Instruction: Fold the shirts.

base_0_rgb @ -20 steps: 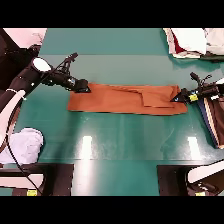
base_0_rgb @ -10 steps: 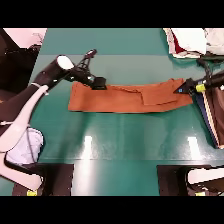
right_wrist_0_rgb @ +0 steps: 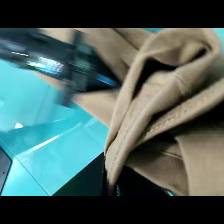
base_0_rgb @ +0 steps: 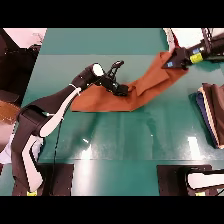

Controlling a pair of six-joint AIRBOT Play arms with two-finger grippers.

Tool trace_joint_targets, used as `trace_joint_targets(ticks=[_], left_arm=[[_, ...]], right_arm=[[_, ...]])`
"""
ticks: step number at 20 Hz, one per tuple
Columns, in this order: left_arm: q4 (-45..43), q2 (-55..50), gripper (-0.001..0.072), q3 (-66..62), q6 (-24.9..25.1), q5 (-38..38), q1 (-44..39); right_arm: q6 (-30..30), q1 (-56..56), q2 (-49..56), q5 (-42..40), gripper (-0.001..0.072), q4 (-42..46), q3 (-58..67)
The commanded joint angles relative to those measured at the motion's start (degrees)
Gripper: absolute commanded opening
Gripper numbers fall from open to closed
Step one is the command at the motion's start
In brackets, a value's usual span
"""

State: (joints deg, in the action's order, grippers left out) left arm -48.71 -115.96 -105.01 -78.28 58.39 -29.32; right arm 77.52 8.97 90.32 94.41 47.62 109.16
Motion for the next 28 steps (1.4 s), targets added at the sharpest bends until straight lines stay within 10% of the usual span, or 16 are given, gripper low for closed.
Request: trace_joint_targets(ticks=[1, 16, 20, 24, 28], left_arm=[[0.6, -2.3, 0.0029, -1.4, -1.2, -1.8, -0.7], [-17.3, 14.5, 0.0029, -2.3, -0.8, 12.2, 18.3], [-17.3, 22.1, 0.0029, -2.2, -0.8, 15.8, 27.9], [-17.2, 26.4, 0.0029, -2.2, -0.8, 16.2, 32.0], [-16.6, 27.3, 0.003, -2.2, -0.8, 17.8, 32.2]], right_arm=[[2.1, 6.9, 2.2, 0.2, 0.0014, 0.2, 8.6], [-8.4, 24.0, 12.0, -13.4, 0.0016, -4.3, 9.3], [-14.0, 33.6, 21.5, -29.9, 0.0021, -7.6, 10.4], [-21.3, 40.0, 26.2, -42.5, 0.0591, -10.0, 10.4], [-20.9, 37.2, 20.1, -36.6, 0.0589, -1.2, 7.1]])
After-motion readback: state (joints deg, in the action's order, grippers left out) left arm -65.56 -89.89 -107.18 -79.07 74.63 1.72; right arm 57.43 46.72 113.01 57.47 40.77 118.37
